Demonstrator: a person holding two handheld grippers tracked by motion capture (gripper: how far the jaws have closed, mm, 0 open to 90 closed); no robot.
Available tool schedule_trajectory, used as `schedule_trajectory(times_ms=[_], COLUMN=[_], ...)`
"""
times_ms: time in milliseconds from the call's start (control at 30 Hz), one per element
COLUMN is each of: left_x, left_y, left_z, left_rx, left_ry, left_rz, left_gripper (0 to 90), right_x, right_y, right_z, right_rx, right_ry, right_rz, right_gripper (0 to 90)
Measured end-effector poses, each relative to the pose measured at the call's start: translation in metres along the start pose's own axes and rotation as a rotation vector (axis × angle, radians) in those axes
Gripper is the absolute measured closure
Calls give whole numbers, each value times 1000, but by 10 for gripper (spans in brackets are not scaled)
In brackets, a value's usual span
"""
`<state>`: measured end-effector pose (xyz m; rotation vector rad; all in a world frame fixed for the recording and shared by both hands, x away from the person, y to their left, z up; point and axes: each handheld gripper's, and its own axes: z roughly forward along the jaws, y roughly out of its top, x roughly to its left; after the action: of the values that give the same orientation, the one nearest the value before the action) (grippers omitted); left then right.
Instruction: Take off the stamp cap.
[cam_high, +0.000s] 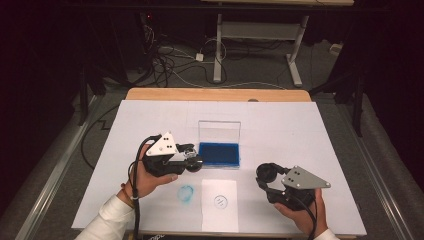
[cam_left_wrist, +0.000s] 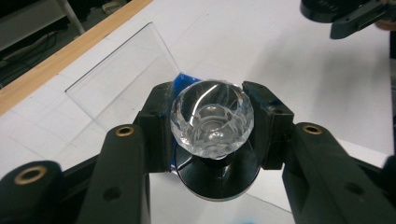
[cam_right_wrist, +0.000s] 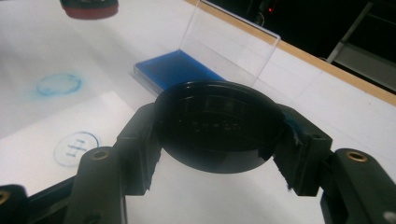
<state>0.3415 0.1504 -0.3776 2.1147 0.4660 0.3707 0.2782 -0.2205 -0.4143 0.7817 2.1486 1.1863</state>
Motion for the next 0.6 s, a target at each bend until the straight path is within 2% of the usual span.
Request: schedule_trajectory(times_ms=[300, 600], left_x=[2, 3], left_y=[0, 3], left_z=[0, 6], left_rx=[6, 19], left_ry=[15, 14], left_rz=[-3, -2], left_gripper=[550, 550], right_x=[-7, -6], right_y=[-10, -18], right_z=[-16, -22], right_rx=[0, 25], right_ry=[-40, -45], right_rz=[13, 18], right_gripper=[386, 386])
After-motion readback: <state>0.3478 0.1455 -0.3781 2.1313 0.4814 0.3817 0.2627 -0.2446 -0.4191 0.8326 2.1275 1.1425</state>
